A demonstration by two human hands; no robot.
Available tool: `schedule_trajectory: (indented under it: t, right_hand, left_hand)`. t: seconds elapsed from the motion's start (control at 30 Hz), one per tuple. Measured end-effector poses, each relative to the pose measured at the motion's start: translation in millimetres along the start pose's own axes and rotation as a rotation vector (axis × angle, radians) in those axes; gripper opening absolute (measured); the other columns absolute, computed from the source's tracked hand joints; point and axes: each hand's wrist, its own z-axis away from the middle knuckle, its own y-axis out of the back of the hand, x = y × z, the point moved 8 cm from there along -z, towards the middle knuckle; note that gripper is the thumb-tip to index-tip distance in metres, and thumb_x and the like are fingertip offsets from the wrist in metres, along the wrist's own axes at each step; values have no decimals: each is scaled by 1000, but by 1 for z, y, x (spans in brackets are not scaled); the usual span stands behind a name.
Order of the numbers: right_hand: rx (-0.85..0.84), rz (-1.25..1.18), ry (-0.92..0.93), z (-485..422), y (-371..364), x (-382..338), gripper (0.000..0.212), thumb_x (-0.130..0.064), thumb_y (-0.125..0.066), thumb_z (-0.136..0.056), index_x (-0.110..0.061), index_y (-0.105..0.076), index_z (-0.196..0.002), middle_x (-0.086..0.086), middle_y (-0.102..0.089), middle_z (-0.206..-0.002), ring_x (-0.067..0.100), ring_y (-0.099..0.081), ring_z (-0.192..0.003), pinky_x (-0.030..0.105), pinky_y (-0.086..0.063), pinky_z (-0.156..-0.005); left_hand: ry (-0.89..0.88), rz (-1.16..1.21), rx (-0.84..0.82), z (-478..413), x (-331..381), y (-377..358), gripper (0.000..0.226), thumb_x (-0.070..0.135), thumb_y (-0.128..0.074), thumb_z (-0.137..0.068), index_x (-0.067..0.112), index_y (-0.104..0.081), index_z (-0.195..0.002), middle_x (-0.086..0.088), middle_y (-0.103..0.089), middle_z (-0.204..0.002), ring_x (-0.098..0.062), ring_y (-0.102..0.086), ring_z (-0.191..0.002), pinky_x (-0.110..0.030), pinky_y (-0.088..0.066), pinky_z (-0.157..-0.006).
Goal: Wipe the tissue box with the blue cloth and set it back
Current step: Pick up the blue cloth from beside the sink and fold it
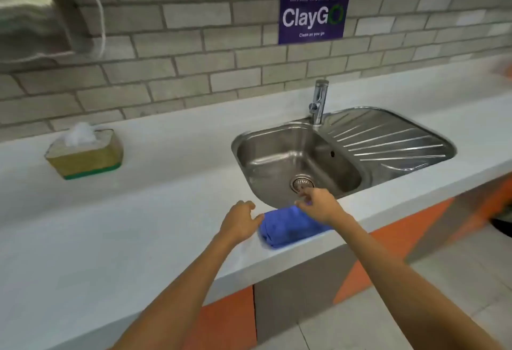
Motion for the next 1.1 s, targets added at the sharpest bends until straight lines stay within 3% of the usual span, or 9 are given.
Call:
schedule_trajectory:
  t: [0.37,0.43,0.53,0.6,0.7,0.77,0.93,1.0,1.1]
  right_hand:
    - [-38,-144,9,-34,2,46,30,-23,-60,-87,-6,-63,-112,15,-68,-93,29,-63,-93,33,-47,-84]
    - [-55,-191,6,-38,-2,47,29,-22,-60,-86,-6,-63,-111,16,-70,-97,29,-63,-95,33,-48,-86]
    - [-50,-286,-3,-45,-9,44,25,-19,-62,-86,-3,-65,-105,13,-70,-87,26,-65,-83,36,-51,-84]
    - [-60,-431,-24,-49,-16,36,22,-16,-61,-87,-1,-64,-102,4,-63,-72,18,-61,-63,30,-53,-73]
    - [-114,-658,-75,-51,-34,14,10,-18,-59,-89,-8,-63,-87,3,-59,-74,11,-54,-55,19,-47,-56]
    - [-207,-815,-149,-47,-52,-6,15,-29,-57,-90,-16,-61,-82,5,-59,-81,13,-56,-60,19,-46,-55]
    - [-649,-1179,-254,-32,-101,-88,65,-65,-42,-83,-12,-53,-118,13,-64,-110,28,-63,-97,36,-53,-80]
    - [-760,-1352,-246,-26,-115,-124,69,-65,-43,-83,-9,-57,-120,15,-66,-117,31,-64,-102,42,-52,-89]
    - [-811,-1525,-192,-23,-132,-171,53,-45,-54,-85,-9,-58,-124,16,-65,-123,30,-67,-103,40,-57,-82]
  left_hand:
    - [167,-45,36,-17,0,-44,33,34,-62,-85,3,-61,-97,-18,-65,-103,-34,-60,-98,-36,-47,-79]
    - [187,132,50,-18,2,-44,24,28,-60,-88,5,-59,-91,-17,-62,-95,-35,-61,-96,-35,-45,-76]
    - [322,622,55,-15,3,-40,33,25,-50,-94,5,-56,-119,-18,-60,-123,-30,-57,-110,-32,-44,-88]
    - [448,845,82,-11,1,-31,43,27,-46,-95,8,-47,-132,-16,-53,-135,-33,-53,-119,-38,-45,-100]
    - [454,939,143,-9,-3,0,39,29,-44,-95,11,-49,-129,-15,-57,-127,-33,-57,-114,-45,-46,-102]
    - [378,969,170,-7,-2,24,35,28,-44,-95,10,-52,-124,-13,-61,-120,-30,-59,-110,-43,-47,-101]
    - [287,816,226,-1,-19,75,30,37,-49,-93,16,-51,-114,-7,-60,-118,-25,-58,-108,-34,-48,-90]
    - [262,807,232,3,-32,90,25,37,-52,-92,17,-51,-108,-7,-61,-112,-22,-61,-100,-30,-50,-83]
    - [224,778,343,11,-66,120,14,30,-57,-90,17,-54,-97,-9,-65,-101,-23,-64,-91,-30,-52,-79]
